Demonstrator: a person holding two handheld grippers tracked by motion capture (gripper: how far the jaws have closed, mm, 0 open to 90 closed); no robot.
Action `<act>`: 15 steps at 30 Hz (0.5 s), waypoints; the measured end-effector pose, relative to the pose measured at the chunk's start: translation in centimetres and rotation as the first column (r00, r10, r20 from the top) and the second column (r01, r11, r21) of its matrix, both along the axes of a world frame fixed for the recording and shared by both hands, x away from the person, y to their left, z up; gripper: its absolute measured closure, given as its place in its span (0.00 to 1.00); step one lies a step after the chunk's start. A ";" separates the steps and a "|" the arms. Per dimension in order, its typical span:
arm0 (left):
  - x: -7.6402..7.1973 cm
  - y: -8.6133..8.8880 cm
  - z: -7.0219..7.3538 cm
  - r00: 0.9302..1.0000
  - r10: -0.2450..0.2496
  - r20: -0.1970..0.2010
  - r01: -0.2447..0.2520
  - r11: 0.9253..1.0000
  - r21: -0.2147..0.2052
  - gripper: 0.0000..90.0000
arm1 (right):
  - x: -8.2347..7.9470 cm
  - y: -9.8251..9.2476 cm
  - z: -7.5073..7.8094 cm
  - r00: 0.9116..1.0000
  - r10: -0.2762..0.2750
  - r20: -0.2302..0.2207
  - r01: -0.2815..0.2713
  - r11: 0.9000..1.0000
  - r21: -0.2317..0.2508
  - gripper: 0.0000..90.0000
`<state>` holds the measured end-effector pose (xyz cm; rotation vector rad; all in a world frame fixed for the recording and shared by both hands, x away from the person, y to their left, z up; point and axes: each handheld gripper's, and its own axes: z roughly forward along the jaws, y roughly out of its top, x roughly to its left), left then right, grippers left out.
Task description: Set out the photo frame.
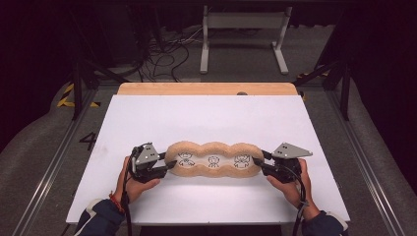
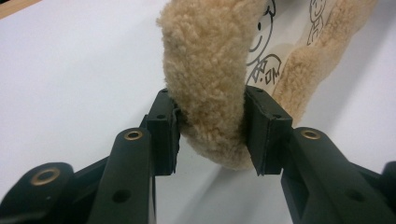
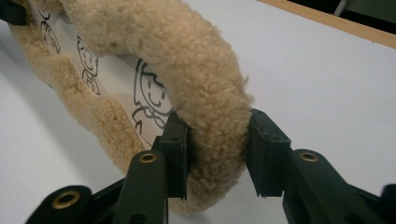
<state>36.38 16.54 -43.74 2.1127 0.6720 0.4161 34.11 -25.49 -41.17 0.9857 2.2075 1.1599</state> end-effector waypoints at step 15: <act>-0.4 0.3 0.3 0.999 -0.031 0.014 0.031 0.999 0.013 0.56 | -0.2 0.0 0.1 1.000 -0.002 -0.003 0.002 0.999 -0.042 0.54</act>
